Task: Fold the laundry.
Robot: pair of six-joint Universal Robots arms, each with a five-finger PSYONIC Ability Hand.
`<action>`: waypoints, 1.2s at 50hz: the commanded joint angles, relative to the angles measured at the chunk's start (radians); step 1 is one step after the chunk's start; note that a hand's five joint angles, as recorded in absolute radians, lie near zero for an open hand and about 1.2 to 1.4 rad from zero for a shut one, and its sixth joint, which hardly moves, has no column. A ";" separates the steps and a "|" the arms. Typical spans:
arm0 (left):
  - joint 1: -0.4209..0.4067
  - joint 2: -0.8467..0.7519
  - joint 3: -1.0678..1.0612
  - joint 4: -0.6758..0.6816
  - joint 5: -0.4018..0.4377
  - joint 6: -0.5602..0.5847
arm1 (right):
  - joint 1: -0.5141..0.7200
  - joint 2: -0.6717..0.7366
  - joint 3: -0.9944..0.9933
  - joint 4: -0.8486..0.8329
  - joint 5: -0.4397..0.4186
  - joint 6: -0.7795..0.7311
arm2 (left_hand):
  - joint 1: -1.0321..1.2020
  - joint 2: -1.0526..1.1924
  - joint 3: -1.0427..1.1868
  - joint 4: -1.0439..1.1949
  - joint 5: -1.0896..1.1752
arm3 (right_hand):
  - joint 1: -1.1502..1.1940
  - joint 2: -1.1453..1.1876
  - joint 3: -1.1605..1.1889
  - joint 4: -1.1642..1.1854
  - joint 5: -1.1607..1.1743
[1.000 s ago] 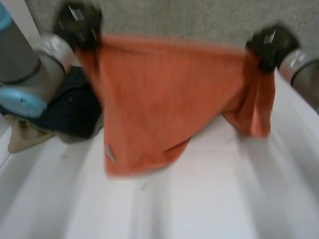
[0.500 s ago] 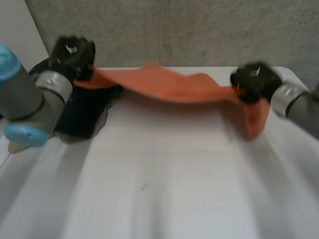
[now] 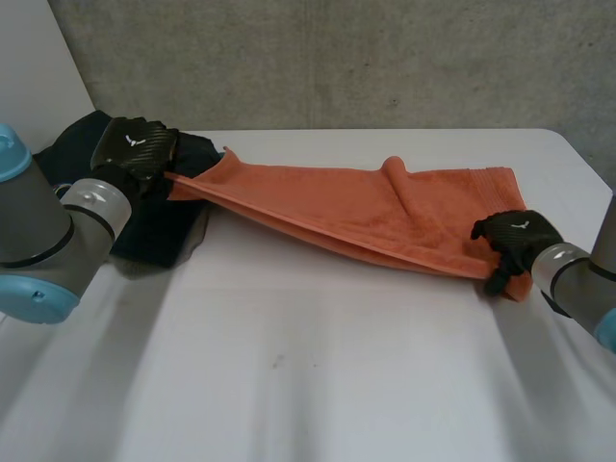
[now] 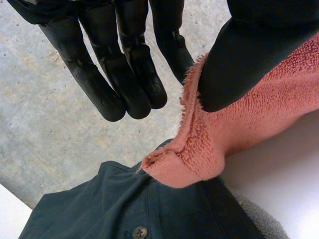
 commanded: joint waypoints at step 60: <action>-0.053 0.013 0.761 -0.182 -0.174 -0.018 | -0.193 -0.155 -0.575 -0.242 -0.024 -0.001 | 0.255 0.197 0.205 0.198 0.216 | 0.965 0.962 0.961 0.976 0.998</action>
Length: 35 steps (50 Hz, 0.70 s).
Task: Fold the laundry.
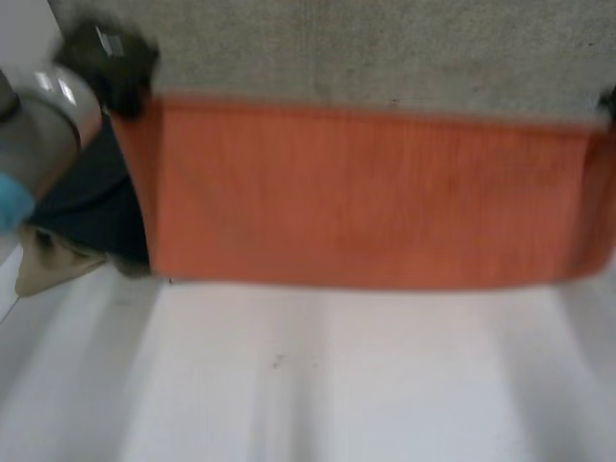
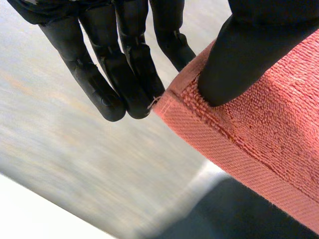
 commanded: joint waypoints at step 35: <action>-0.065 0.012 -0.630 0.184 -0.011 -0.066 | -0.087 0.004 0.419 0.007 -0.075 0.090 | 0.255 0.197 0.205 0.198 0.216 | 0.261 0.217 0.208 0.200 0.227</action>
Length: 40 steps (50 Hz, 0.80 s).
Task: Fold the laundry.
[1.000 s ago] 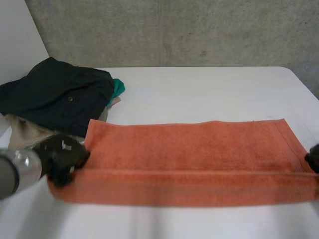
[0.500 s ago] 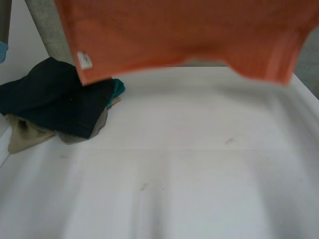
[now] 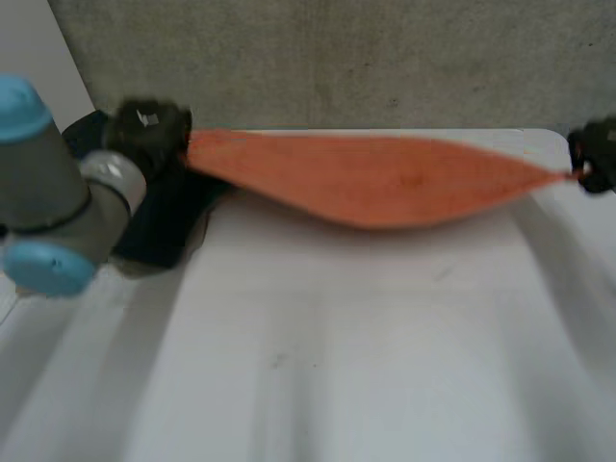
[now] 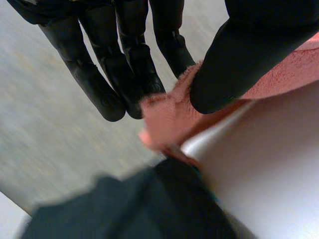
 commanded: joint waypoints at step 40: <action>-0.091 -0.351 0.487 -0.379 -0.171 0.261 | -0.001 0.230 -0.177 -0.012 0.039 -0.132 | 0.255 0.197 0.205 0.197 0.209 | 0.261 0.217 0.208 0.198 0.205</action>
